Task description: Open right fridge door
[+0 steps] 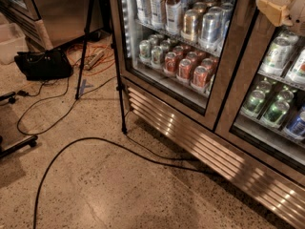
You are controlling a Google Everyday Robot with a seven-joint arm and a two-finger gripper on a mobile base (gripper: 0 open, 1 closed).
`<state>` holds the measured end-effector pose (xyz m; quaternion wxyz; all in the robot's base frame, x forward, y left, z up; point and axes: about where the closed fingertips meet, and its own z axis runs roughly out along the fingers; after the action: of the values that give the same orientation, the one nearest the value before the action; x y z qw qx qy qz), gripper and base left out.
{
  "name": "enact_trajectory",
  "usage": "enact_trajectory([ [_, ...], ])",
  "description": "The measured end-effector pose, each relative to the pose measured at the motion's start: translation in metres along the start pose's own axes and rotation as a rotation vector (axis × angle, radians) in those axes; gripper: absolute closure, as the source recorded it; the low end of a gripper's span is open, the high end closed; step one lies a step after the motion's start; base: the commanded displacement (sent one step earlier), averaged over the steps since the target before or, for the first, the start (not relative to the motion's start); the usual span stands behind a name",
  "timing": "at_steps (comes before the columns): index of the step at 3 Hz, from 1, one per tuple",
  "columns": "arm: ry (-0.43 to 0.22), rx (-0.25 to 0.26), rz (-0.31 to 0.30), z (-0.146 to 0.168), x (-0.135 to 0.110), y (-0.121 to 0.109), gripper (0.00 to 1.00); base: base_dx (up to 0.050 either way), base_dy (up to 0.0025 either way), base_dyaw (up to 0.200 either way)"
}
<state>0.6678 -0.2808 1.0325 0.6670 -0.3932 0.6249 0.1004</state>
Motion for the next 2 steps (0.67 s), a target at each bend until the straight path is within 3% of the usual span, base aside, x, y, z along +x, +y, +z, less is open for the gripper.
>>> enact_trajectory([
  [2,0.000,0.000,0.000,-0.0052,0.0013,-0.0170,1.00,0.000,0.00000,0.000],
])
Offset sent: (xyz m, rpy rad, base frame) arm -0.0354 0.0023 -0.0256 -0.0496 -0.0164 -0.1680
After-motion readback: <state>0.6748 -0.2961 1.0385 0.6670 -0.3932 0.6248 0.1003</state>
